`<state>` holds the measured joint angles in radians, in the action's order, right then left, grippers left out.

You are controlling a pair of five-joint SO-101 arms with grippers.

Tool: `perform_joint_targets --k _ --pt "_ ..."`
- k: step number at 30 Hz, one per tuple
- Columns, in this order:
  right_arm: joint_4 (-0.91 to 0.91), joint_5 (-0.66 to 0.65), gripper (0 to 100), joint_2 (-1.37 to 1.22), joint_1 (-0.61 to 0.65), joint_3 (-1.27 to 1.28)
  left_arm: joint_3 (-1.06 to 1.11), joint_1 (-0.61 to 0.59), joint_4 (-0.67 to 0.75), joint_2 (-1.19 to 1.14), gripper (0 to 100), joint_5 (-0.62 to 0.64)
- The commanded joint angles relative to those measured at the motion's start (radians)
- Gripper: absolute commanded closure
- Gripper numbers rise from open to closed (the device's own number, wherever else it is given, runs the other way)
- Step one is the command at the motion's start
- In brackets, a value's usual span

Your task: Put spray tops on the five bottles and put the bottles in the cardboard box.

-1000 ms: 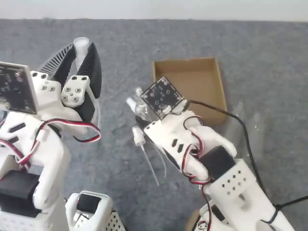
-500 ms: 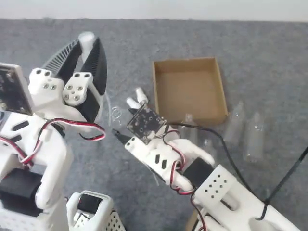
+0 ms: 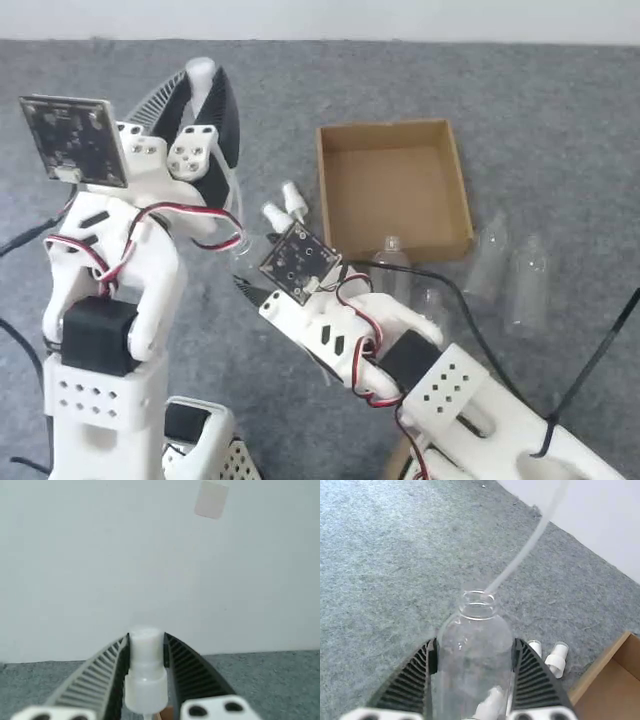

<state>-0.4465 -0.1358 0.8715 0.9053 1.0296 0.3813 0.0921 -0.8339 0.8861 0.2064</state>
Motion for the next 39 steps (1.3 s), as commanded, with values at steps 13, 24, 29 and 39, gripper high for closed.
perform_joint_targets --k 13,24,29,39 --pt "0.031 0.005 99.2 0.059 0.004 0.038 0.024 -0.002 -0.167 0.017 99 0.011" --pt "0.354 0.012 99.2 0.251 -0.079 0.282 0.002 0.132 -0.336 0.017 99 -0.097" --pt "0.354 0.117 99.2 0.251 -0.13 0.282 -0.016 0.189 -0.388 0.015 99 -0.103" --pt "0.352 0.12 99.2 0.251 -0.133 0.293 -0.021 0.193 -0.425 0.015 90 -0.103"
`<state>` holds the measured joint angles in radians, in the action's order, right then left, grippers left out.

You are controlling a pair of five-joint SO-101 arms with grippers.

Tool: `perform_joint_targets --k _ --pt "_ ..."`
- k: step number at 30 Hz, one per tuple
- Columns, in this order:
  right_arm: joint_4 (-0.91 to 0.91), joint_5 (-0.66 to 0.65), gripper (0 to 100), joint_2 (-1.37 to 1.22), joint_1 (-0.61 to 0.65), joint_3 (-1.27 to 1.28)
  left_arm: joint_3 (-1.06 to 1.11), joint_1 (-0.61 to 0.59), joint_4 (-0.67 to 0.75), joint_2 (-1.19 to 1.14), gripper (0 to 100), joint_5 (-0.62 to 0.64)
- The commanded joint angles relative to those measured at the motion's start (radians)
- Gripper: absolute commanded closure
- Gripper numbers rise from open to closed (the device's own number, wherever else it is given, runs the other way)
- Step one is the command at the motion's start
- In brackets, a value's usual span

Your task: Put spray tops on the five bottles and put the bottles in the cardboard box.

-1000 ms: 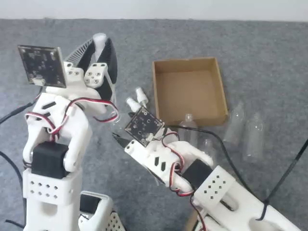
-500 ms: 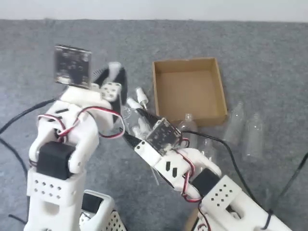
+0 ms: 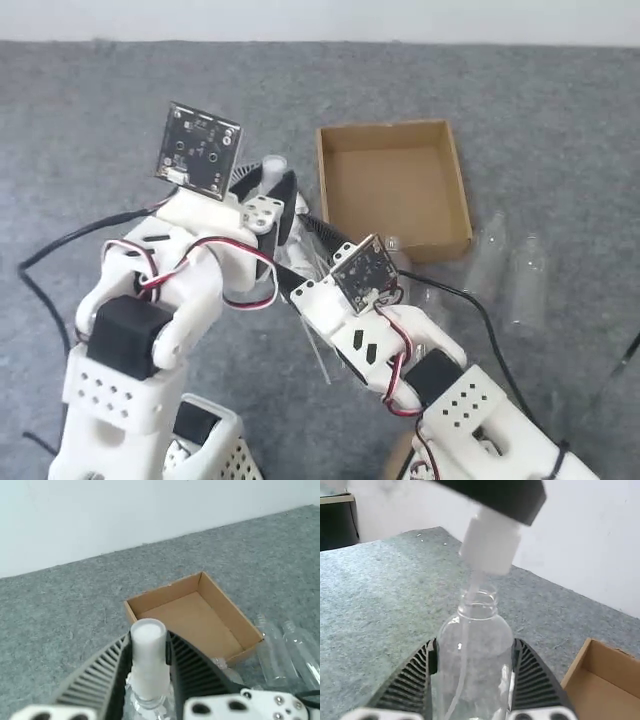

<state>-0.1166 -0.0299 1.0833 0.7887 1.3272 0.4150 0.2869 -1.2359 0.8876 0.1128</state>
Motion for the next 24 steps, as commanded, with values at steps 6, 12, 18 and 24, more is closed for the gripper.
perform_joint_targets --k 6,12,18,24 --pt "0.022 0.014 99.2 0.039 -0.018 -0.003 -0.171 -0.034 -0.069 0.011 91 -0.011" --pt "0.022 0.014 99.2 0.039 -0.019 -0.003 -0.239 -0.106 -0.075 0.005 91 -0.048" --pt "0.022 0.014 99.2 0.039 -0.019 -0.003 -0.213 -0.103 -0.091 0.005 90 -0.044" --pt "0.022 0.014 99.2 0.039 -0.019 -0.003 -0.205 -0.025 -0.094 0.005 86 -0.043"
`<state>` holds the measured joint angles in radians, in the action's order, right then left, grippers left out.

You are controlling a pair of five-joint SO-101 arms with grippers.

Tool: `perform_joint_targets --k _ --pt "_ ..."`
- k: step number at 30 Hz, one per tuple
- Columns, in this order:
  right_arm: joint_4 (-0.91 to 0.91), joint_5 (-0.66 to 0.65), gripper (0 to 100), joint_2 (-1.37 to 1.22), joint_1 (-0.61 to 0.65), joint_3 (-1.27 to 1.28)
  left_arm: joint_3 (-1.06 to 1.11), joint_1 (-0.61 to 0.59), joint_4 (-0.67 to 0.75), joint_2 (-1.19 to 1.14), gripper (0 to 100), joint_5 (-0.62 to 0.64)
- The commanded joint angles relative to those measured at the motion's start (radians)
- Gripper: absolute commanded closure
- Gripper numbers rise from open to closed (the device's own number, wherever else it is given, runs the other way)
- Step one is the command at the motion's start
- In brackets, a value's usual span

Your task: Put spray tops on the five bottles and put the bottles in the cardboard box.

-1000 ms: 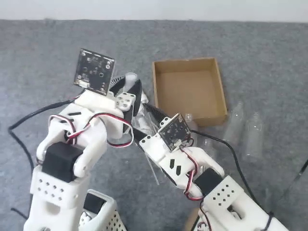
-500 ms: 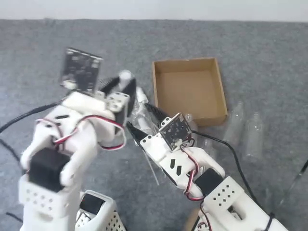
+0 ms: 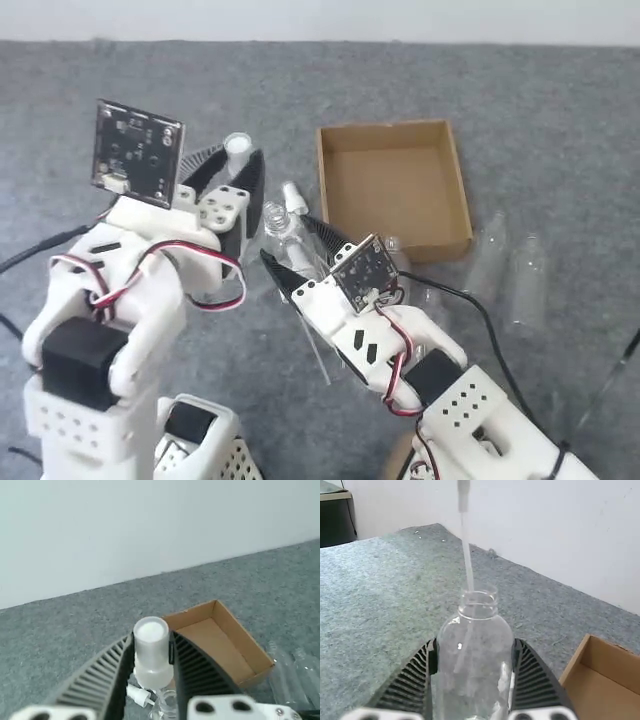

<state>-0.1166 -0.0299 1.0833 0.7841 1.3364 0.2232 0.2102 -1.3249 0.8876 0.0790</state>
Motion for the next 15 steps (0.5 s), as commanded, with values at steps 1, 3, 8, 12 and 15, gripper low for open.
perform_joint_targets --k 1,3,8,12,15 --pt "0.022 0.014 99.2 0.039 -0.015 -0.012 -0.012 0.061 -0.002 0.005 84 -0.009" --pt "0.021 0.014 99.2 0.039 -0.015 -0.012 -0.012 0.061 0.0 0.005 83 -0.009" --pt "0.021 0.014 99.2 0.039 -0.015 -0.012 -0.018 0.006 0.014 0.008 83 -0.011" --pt "0.021 0.014 99.2 0.039 -0.015 -0.012 0.028 -0.075 0.044 0.005 92 -0.015" --pt "0.021 0.014 99.2 0.039 -0.015 -0.012 0.11 -0.075 0.057 0.012 98 -0.017"
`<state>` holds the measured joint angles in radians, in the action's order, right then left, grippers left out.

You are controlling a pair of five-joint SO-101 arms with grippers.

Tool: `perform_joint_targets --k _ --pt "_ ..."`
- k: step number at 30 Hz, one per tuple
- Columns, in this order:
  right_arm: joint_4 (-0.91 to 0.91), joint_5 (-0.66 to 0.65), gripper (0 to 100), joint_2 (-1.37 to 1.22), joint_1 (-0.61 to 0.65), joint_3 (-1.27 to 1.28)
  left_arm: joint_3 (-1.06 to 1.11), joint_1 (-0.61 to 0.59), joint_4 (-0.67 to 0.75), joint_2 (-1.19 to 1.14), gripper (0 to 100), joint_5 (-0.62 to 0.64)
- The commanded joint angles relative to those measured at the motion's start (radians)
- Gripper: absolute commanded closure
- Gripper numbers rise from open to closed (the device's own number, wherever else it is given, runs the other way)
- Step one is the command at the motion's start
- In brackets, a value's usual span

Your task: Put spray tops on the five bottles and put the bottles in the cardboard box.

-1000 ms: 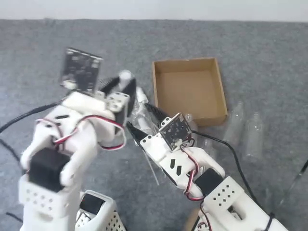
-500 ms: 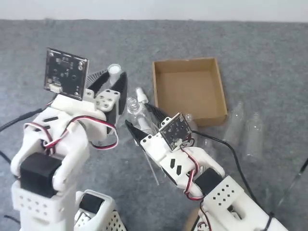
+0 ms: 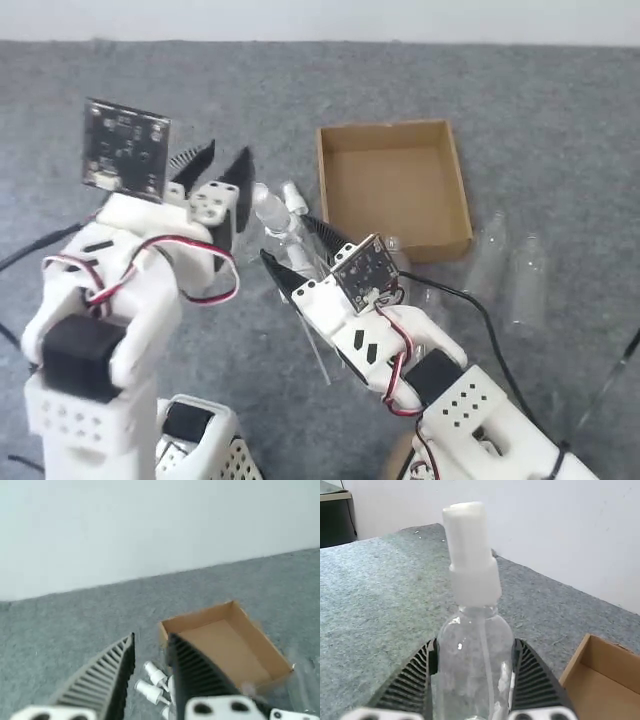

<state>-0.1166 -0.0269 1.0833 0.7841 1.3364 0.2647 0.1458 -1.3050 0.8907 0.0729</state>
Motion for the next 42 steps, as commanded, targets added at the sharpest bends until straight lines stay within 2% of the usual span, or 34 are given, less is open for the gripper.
perform_joint_targets --k 1,5,13,18,21,25,29,33,37,42 --pt "0.021 0.011 99.2 0.039 -0.015 -0.012 0.087 -0.011 0.037 0.009 99 -0.012" --pt "0.021 0.011 99.2 0.039 -0.015 -0.012 0.13 -0.011 0.061 0.009 99 -0.012" --pt "0.019 0.011 99.2 0.039 -0.015 -0.012 0.286 0.002 0.233 0.002 99 -0.018" --pt "0.001 0.011 99.2 0.044 -0.012 -0.012 0.309 0.064 0.247 0.002 99 -0.018" --pt "-0.008 0.009 99.2 0.05 -0.012 -0.014 0.285 0.054 0.247 0.003 99 -0.018" --pt "-0.008 0.008 99.2 0.05 -0.013 -0.014 0.182 -0.014 0.21 0.011 99 -0.02" --pt "-0.008 0.005 99.2 0.05 -0.015 -0.015 0.035 -0.095 0.077 0.011 91 -0.02" --pt "-0.008 0.005 99.2 0.05 -0.018 -0.026 0.013 -0.127 -0.031 0.014 87 -0.021" --pt "-0.077 0.005 99.2 0.041 -0.071 -0.1 0.145 -0.143 -0.003 0.109 87 -0.021" --pt "-0.159 0.006 99.2 0.039 -0.16 -0.227 0.518 -0.137 0.218 0.344 87 -0.018"
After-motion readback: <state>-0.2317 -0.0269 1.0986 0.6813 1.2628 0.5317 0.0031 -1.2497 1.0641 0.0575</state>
